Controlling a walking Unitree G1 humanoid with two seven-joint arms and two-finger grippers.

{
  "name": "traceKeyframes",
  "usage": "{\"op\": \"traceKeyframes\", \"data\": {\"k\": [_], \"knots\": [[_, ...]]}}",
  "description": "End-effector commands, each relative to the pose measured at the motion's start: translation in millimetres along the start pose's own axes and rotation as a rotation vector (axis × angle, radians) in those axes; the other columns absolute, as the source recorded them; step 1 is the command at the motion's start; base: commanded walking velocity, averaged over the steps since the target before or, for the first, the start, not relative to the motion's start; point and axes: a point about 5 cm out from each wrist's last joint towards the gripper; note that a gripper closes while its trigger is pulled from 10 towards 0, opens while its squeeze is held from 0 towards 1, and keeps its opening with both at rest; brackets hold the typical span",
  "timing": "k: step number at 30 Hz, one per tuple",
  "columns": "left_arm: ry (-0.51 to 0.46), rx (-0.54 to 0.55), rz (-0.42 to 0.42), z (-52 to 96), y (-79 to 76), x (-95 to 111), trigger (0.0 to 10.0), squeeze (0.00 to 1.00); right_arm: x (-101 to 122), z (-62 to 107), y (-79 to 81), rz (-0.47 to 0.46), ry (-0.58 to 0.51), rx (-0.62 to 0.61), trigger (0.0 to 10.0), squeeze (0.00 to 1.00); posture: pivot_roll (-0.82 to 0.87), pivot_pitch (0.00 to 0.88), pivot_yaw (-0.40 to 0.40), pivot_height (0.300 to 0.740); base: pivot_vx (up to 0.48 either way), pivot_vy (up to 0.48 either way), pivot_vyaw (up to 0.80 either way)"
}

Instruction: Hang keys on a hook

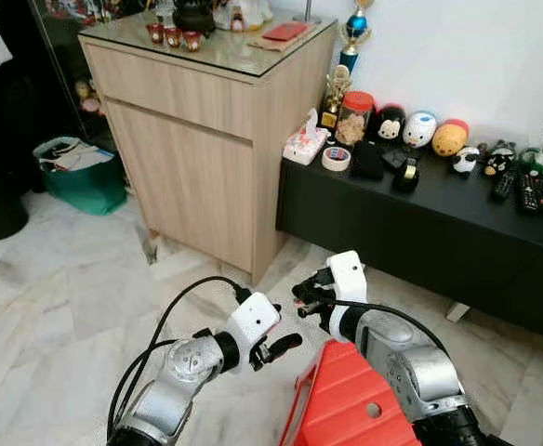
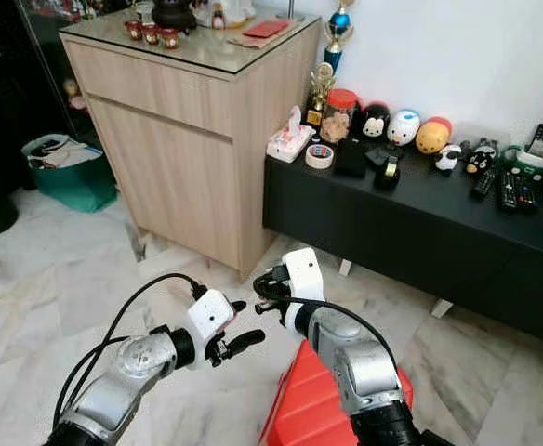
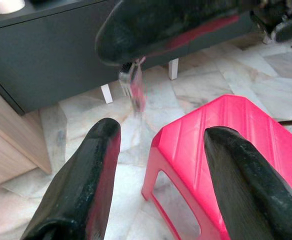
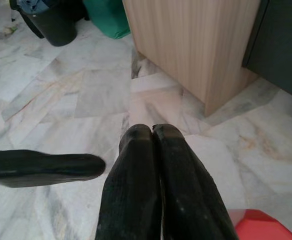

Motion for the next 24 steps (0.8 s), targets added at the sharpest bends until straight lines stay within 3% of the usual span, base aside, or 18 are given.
{"op": "traceKeyframes", "data": {"k": [1, 24], "knots": [[0.025, -0.003, -0.020, -3.7, 0.1, -1, 10.0, 0.00, 3, 3.0, 0.3, -0.003, -0.015, -0.007, 10.0, 0.00, 0.03, 0.000, -0.067, 0.737, 0.000, 0.000, 0.00], [-0.005, 0.053, -0.009, -13.9, 7.0, 3, 10.0, 0.00, 1, 4.5, 3.6, -0.011, -0.008, -0.002, 10.0, 0.00, 0.02, 0.000, -0.063, 0.737, 0.000, 0.000, 0.00]]}}
Point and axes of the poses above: a point about 5 cm out from each wrist's last joint towards the gripper, its own z axis pointing back from the gripper into the wrist, its own x axis along the axis of the wrist's last joint, y = z × x, and after that the axes turned 6 degrees about -z, right-handed
